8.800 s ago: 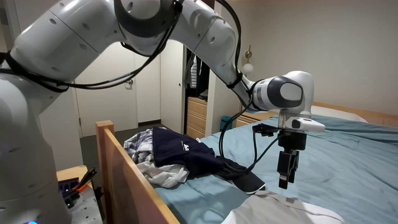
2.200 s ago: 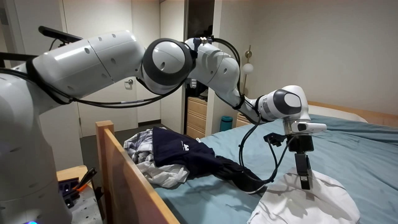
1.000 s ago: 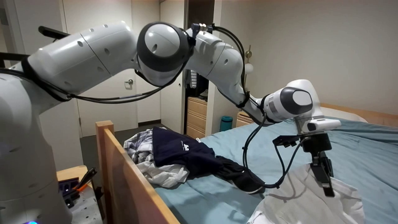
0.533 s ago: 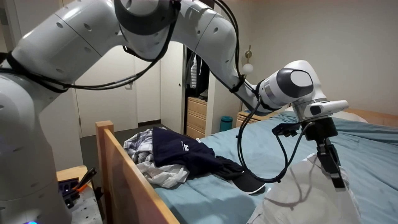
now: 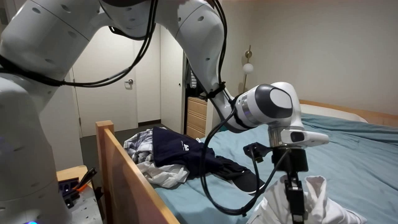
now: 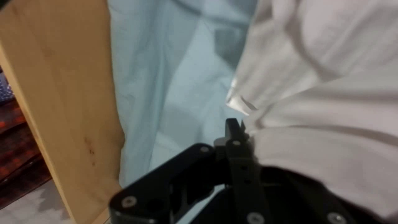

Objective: Fold the white clothing on the right side of the bed

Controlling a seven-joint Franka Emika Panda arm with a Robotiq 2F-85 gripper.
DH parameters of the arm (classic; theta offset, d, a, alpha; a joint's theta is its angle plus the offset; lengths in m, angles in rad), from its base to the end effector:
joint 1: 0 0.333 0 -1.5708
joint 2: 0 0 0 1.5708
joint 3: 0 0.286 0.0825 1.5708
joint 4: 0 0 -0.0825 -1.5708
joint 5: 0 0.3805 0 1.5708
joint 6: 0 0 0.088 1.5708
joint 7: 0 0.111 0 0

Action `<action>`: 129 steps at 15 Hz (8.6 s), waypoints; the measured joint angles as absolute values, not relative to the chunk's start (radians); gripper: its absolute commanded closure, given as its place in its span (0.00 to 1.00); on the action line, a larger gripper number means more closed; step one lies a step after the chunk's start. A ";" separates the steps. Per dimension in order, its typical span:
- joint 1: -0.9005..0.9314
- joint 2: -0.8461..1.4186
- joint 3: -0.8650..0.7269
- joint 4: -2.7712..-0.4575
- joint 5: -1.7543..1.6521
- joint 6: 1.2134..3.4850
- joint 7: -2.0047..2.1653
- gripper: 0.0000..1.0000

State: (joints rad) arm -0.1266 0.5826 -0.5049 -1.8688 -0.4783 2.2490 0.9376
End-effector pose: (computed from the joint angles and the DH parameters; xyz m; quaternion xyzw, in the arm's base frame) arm 0.4888 -0.3647 0.2060 0.7892 -0.5271 -0.0320 0.3136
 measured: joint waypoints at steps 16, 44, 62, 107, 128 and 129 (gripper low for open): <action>-0.224 0.566 -0.451 -2.024 -0.436 2.079 0.868 0.00; -0.222 0.763 -0.449 -1.572 -0.195 2.396 1.451 0.47; -0.079 0.338 -0.484 -2.081 -0.585 2.347 1.169 0.92; -0.266 0.782 -0.388 -1.454 -0.038 2.035 1.442 0.25; -0.246 0.530 -0.376 -1.816 -0.324 1.926 0.780 0.93; -0.245 0.532 -0.376 -1.838 -0.331 1.919 0.754 0.94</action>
State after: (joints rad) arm -0.2453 0.5324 -0.3759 -1.8376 -0.3307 1.9188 0.7539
